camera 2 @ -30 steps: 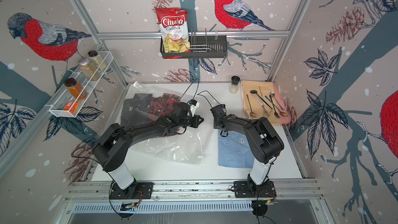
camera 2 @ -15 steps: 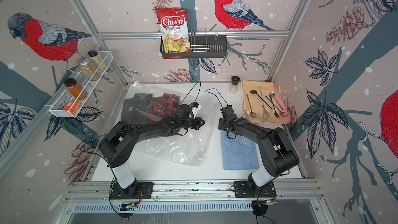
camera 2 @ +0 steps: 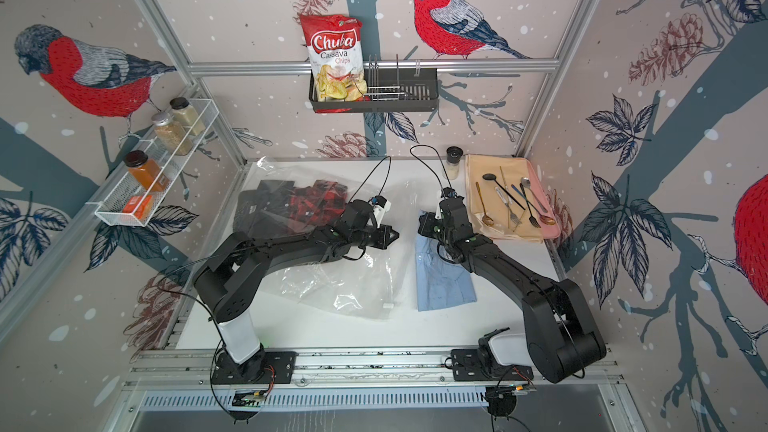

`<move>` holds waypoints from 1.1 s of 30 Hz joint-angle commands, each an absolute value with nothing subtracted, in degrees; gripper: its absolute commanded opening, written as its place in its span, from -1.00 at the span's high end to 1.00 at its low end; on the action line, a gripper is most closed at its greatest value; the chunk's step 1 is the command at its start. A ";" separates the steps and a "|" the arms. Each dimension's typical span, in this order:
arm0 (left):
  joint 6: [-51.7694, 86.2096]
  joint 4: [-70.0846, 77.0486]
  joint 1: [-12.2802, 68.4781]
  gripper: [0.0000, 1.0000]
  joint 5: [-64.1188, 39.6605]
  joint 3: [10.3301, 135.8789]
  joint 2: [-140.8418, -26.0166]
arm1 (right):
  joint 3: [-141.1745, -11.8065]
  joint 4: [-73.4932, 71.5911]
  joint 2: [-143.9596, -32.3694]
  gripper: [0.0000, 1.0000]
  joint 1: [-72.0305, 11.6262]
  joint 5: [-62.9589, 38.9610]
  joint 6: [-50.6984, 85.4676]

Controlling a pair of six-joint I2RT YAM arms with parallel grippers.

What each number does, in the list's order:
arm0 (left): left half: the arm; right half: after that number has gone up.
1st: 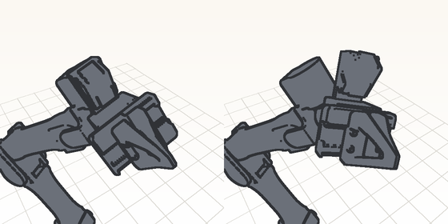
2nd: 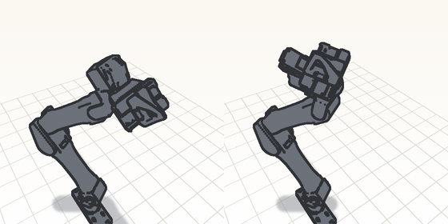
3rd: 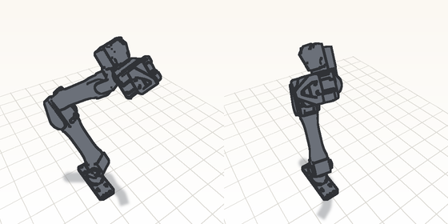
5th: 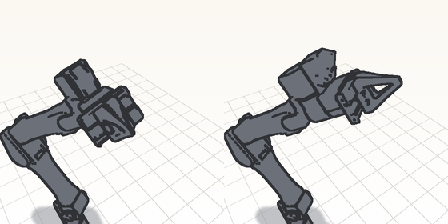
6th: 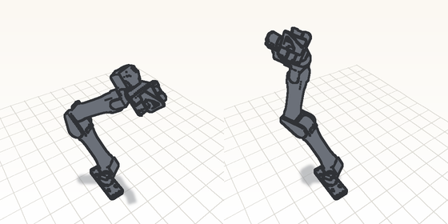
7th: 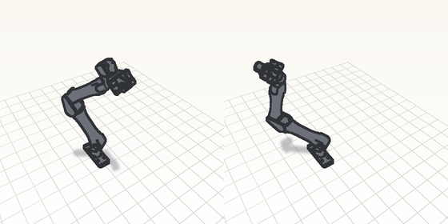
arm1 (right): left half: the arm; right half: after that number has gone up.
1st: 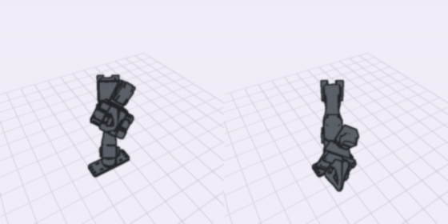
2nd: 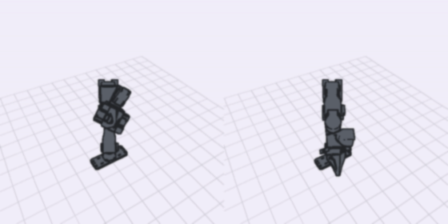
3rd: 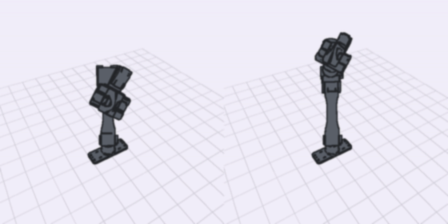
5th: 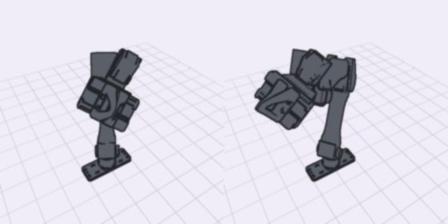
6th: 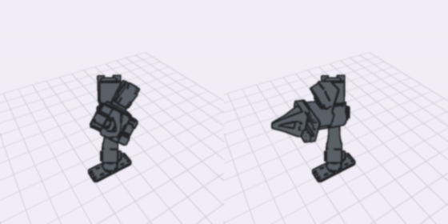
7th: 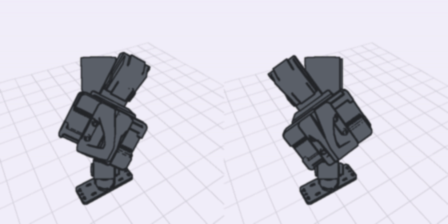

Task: Place the folded shirt into the vacuum bag
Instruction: Pick up the shirt from the center of the board, then place the shirt in the vacuum bag.

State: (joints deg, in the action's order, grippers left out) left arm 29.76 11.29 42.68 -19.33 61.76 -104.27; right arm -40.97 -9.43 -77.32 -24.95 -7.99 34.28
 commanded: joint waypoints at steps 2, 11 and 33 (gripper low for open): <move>30.09 12.57 42.89 1.00 -19.35 62.41 -103.92 | -39.54 -22.14 -79.08 1.00 -26.59 -9.78 40.38; 35.24 18.90 42.89 1.00 -23.42 60.70 -98.59 | -38.14 -32.53 -90.88 1.00 -26.66 -10.90 44.15; 35.59 22.39 45.09 1.00 -22.11 56.16 -99.59 | -45.14 -35.33 -102.13 1.00 -25.03 -19.85 54.90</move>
